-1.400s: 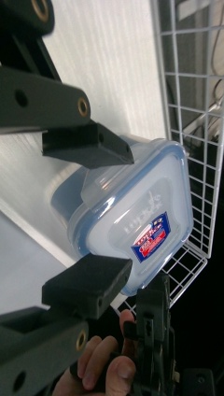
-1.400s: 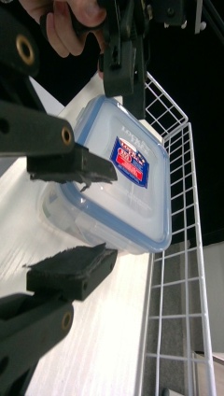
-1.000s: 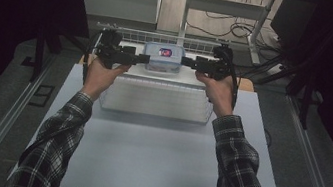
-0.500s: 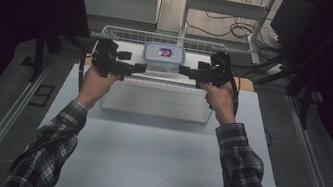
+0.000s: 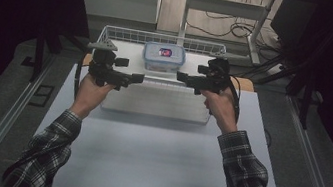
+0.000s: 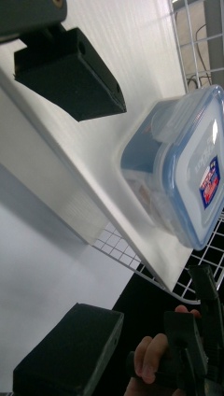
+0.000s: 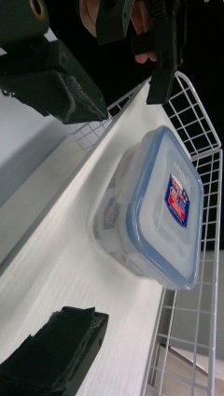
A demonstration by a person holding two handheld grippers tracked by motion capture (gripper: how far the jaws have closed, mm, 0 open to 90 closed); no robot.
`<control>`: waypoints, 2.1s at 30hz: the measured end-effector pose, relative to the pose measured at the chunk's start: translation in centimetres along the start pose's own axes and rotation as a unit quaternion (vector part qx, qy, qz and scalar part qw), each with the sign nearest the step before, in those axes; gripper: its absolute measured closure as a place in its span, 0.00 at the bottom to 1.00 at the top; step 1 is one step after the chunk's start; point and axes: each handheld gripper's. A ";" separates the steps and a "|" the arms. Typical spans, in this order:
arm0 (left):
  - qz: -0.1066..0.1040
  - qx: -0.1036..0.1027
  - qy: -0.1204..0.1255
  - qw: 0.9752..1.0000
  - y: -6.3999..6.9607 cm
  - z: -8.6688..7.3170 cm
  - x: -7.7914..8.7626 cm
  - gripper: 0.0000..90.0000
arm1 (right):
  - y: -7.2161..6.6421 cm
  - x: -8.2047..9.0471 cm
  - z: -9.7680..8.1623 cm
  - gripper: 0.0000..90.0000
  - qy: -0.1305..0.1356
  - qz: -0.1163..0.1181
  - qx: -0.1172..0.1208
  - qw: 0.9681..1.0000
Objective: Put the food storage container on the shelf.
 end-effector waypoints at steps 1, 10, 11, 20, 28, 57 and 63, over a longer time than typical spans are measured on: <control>0.001 -0.004 0.000 1.000 0.2 -0.1 0.2 0.04 | -0.1 0.0 -0.1 0.03 0.000 -0.002 0.001 1.000; 0.011 -0.036 0.004 0.999 1.5 -1.2 1.4 0.03 | -1.7 0.4 -1.0 0.01 -0.005 -0.003 0.020 1.000; 0.010 -0.038 0.005 0.999 1.7 -1.4 1.5 0.03 | -1.9 0.4 -1.1 0.01 -0.004 -0.003 0.021 1.000; 0.010 -0.046 0.001 0.999 3.0 -3.2 1.8 0.04 | -3.4 0.5 -2.5 0.01 -0.009 0.005 0.040 0.999; 0.016 -0.062 -0.008 0.998 4.1 -4.6 1.5 0.04 | -4.2 0.4 -3.8 0.01 -0.013 0.015 0.049 0.999; 0.024 -0.057 -0.025 0.998 5.2 -10.6 1.0 0.03 | -5.0 1.4 -9.8 0.01 -0.014 0.022 0.053 0.998; 0.020 -0.063 -0.028 0.997 5.7 -11.1 1.0 0.03 | -5.5 1.4 -10.8 0.01 -0.033 0.016 0.062 0.997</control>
Point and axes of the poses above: each handheld gripper's, and its own axes: x roughly backward along the jaws, z roughly out of its top, y roughly to its right, and after that the axes turned 9 degrees about z, right-handed
